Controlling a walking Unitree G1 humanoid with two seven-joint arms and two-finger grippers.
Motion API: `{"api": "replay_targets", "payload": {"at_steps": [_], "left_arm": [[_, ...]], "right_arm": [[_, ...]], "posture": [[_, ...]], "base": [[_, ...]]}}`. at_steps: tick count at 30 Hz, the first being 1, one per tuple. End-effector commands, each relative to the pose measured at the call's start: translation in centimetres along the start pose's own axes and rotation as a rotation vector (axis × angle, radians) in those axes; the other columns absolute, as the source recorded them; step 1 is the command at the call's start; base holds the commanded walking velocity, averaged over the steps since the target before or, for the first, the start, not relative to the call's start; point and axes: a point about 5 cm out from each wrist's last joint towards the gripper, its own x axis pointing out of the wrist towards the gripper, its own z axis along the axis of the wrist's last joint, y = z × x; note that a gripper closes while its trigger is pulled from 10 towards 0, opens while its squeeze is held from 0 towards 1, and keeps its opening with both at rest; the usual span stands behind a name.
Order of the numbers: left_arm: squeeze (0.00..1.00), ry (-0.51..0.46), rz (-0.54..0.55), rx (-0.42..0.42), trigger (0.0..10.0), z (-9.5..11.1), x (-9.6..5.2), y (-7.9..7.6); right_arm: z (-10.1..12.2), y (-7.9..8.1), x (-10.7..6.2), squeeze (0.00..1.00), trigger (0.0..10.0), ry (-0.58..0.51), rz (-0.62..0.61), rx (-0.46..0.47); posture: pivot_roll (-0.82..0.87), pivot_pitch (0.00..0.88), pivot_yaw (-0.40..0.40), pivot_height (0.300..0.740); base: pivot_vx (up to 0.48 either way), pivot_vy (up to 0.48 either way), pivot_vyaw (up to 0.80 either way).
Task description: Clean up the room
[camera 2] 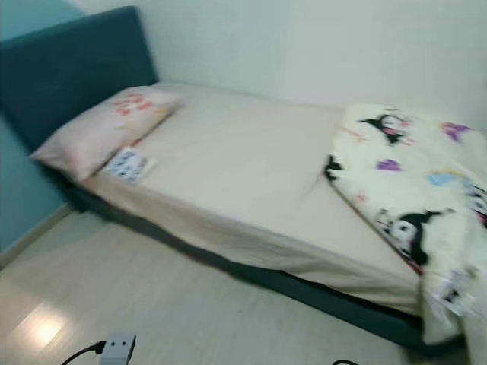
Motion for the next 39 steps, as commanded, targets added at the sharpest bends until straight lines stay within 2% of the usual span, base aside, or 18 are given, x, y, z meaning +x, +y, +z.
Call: {"api": "replay_targets", "payload": {"at_steps": [1, 5, 22, 26, 30, 33, 36, 38, 39], "left_arm": [[0.00, 0.007, -0.001, 0.015, 10.0, -0.3, -0.1, 0.3], [0.00, 0.006, -0.005, 0.011, 10.0, -0.4, -0.1, 0.3], [0.00, 0.006, -0.008, -0.002, 10.0, -0.4, -0.1, 0.1], [0.00, 0.028, 0.018, -0.023, 10.0, -0.8, -0.2, 0.5], [0.00, 0.032, 0.007, -0.033, 10.0, -1.0, -0.2, 0.5], [0.00, 0.032, 0.007, -0.034, 10.0, -1.0, -0.2, 0.5], [0.00, 0.034, 0.008, -0.031, 10.0, -1.0, -0.2, 0.6], [0.00, 0.035, 0.008, -0.030, 10.0, -1.0, -0.2, 0.6], [0.00, 0.034, 0.010, -0.029, 10.0, -0.9, -0.2, 0.6]], "right_arm": [[0.9, 0.4, -0.1, 0.00, 10.0, -0.038, 0.006, 0.030], [1.5, 0.4, -0.1, 0.00, 10.0, -0.062, 0.007, 0.028], [1.0, 0.3, -0.1, 0.00, 10.0, -0.063, 0.007, 0.040], [1.2, 0.2, -0.1, 0.00, 10.0, -0.079, 0.009, 0.062], [2.9, -0.2, -0.1, 0.00, 10.0, -0.158, 0.009, 0.069], [4.7, -3.7, -0.1, 0.00, 10.0, -0.247, -0.033, 0.116], [7.2, -5.8, -0.5, 0.00, 10.0, -0.346, -0.073, 0.181], [7.4, -5.9, -0.5, 0.00, 10.0, -0.354, -0.076, 0.186], [10.0, -7.0, -1.2, 0.00, 10.0, -0.447, -0.104, 0.219]], "posture": [[-0.08, 0.064, 0.041, 0.730], [-0.09, 0.063, 0.041, 0.730], [-0.09, 0.061, 0.039, 0.730], [-0.09, 0.063, 0.035, 0.730], [-0.09, 0.064, 0.037, 0.730], [-0.09, 0.064, 0.037, 0.730], [-0.10, 0.064, 0.044, 0.730], [-0.10, 0.064, 0.044, 0.730], [-0.10, 0.064, 0.044, 0.730]], "base": [[0.465, 0.000, 0.00], [0.465, 0.000, 0.00], [0.462, 0.000, -0.75], [0.000, 0.000, -0.12], [0.000, -0.356, 0.00], [0.000, -0.480, 0.00], [0.000, -0.475, 0.00], [0.000, -0.472, 0.00], [0.000, -0.480, 0.00]]}}
